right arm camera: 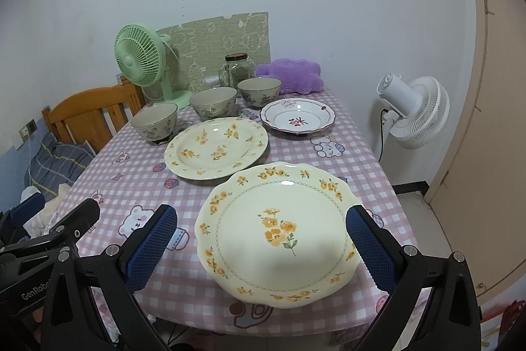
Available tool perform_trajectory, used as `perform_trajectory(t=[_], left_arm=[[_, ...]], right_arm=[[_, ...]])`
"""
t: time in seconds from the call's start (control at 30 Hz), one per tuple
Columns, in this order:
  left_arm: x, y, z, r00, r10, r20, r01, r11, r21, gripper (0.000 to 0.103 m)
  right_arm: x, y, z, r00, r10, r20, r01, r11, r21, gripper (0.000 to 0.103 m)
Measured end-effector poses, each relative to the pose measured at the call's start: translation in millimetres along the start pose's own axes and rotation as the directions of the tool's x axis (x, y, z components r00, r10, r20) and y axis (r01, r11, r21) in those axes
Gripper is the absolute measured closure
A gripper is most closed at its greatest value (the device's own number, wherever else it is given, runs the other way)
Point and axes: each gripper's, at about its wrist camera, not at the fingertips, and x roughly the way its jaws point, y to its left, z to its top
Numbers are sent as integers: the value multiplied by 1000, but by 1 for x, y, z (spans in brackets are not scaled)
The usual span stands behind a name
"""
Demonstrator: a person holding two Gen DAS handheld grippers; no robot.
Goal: Organize plates and bowls
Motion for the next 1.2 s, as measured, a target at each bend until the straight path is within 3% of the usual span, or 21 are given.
perform_trajectory(t=[1.2], left_arm=[[3,-5,0,1000,5,-9,-5,1000,-5,2]], right_arm=[[4,-8,6,1000,5,-14,-5,1000,-6,0]])
